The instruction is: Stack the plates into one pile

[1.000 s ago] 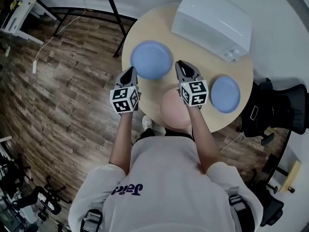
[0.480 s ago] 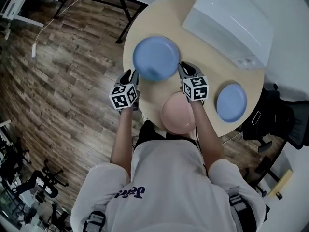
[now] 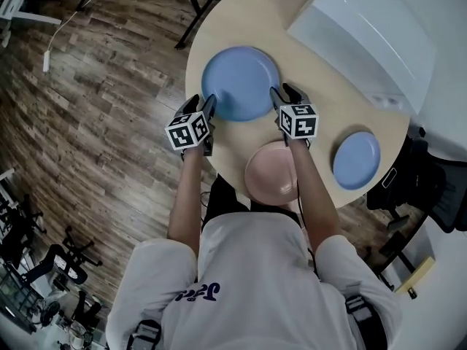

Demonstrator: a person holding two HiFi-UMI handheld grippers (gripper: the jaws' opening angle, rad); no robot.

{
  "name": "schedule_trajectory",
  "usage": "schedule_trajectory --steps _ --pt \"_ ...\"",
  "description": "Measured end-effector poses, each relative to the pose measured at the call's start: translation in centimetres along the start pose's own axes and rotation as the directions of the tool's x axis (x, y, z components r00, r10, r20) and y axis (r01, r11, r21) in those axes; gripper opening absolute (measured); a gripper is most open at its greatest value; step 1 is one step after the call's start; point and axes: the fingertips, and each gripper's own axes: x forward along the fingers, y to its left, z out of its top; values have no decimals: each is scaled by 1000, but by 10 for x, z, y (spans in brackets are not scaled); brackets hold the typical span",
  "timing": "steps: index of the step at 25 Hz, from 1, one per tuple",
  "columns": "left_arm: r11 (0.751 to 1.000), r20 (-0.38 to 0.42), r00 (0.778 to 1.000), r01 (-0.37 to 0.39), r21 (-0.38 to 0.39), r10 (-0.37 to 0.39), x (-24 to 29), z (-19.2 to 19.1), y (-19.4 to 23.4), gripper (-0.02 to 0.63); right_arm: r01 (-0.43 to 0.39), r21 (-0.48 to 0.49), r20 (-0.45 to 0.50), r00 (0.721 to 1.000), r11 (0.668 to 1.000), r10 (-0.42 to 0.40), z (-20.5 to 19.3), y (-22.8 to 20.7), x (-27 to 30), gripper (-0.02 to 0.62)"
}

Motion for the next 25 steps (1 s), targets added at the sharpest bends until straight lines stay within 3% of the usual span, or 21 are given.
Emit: schedule_trajectory --steps 8,10,14,25 --pt "998 -15 999 -36 -45 35 19 -4 10 210 9 86 -37 999 996 -6 -16 -13 21 163" --pt "998 -17 999 -42 -52 41 20 -6 11 169 11 95 -36 999 995 -8 -17 -14 21 158" --pt "995 -23 997 -75 -65 74 20 -7 16 64 4 108 -27 1000 994 -2 -15 -14 22 84" --pt "995 -20 996 -87 -56 86 -3 -1 7 57 29 128 -13 1000 991 -28 -8 -3 2 66"
